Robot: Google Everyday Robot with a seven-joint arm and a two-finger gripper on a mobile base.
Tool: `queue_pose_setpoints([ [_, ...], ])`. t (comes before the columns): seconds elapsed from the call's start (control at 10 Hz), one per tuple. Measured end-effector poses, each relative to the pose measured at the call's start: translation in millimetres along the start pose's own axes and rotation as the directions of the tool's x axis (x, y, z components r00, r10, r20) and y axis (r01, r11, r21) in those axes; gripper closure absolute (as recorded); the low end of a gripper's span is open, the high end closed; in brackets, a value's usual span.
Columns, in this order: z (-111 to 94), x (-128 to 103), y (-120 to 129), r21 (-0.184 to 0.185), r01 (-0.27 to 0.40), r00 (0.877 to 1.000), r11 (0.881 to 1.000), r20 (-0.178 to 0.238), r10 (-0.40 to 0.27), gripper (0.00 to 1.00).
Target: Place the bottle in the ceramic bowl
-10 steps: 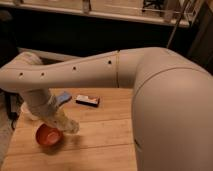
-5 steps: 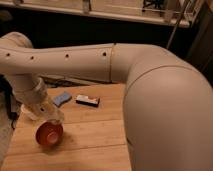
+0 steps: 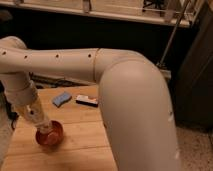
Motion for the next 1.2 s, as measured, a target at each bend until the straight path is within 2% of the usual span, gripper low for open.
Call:
queue_pose_setpoints([
  [0.1, 17.6, 6.5, -5.9, -0.001, 0.020, 0.999, 1.000, 0.041, -0.020, 1.00],
  [0.3, 44.9, 17.1, -9.5, -0.011, 0.041, 0.995, 0.999, 0.093, -0.040, 0.99],
  [0.4, 55.8, 22.3, -5.1, -0.033, 0.037, 0.994, 0.999, 0.107, -0.033, 0.93],
  [0.6, 71.9, 30.2, 16.0, -0.129, -0.006, 0.992, 0.992, 0.123, 0.022, 0.71],
  [0.7, 76.1, 30.5, 17.5, -0.146, -0.013, 0.991, 0.989, 0.130, 0.032, 0.63],
  [0.9, 83.4, 29.9, 16.9, -0.147, -0.018, 0.987, 0.989, 0.156, 0.041, 0.44],
  [1.0, 87.1, 31.2, 14.4, -0.132, -0.015, 0.986, 0.991, 0.165, 0.037, 0.32],
  [1.1, 88.8, 33.7, 14.8, -0.122, -0.014, 0.985, 0.992, 0.168, 0.034, 0.23],
  [1.2, 89.3, 34.9, 15.1, -0.115, -0.015, 0.985, 0.993, 0.169, 0.034, 0.20],
])
